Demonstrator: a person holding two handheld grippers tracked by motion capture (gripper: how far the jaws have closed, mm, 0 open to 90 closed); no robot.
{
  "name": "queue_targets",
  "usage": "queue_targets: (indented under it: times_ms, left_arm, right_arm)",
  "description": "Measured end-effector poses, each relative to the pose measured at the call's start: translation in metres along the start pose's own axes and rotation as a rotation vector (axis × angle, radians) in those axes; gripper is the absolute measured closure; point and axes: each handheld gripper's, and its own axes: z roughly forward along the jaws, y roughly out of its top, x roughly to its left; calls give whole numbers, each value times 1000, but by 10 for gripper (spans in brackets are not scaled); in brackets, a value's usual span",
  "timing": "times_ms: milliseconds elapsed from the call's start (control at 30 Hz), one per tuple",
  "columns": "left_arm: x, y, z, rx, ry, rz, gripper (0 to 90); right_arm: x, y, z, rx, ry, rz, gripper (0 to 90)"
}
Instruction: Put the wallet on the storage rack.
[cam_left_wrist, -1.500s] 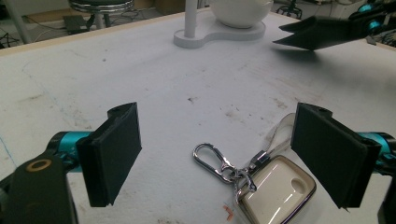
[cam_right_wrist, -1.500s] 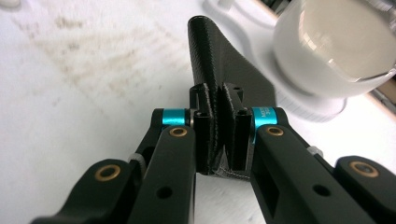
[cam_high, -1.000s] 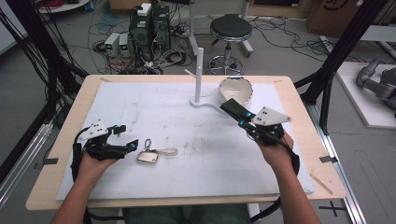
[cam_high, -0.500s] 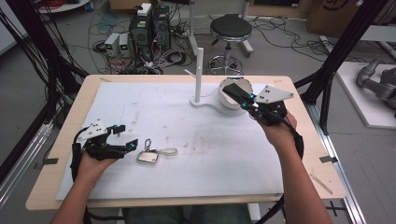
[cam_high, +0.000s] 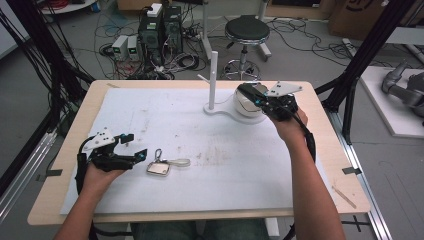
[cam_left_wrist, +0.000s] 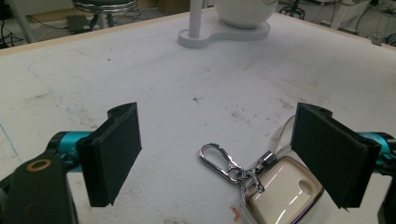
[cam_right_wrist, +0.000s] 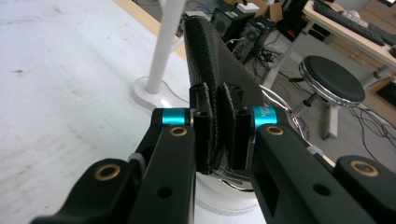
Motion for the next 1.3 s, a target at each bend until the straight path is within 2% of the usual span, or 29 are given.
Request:
queue_targets:
  times_ms: [233, 633, 1000, 1300]
  left_arm:
    - [-1, 0, 1, 2, -2, 1, 160]
    - [-1, 0, 0, -5, -4, -2, 161]
    - [-2, 0, 2, 2, -4, 3, 161]
    - [-2, 1, 1, -1, -6, 3, 161]
  right_arm:
    - [-2, -2, 12, -8, 4, 32, 846]
    - [0, -10, 10, -23, 6, 61, 846]
    - [1, -10, 10, -19, 7, 48, 846]
    - [-2, -12, 15, -25, 11, 66, 846]
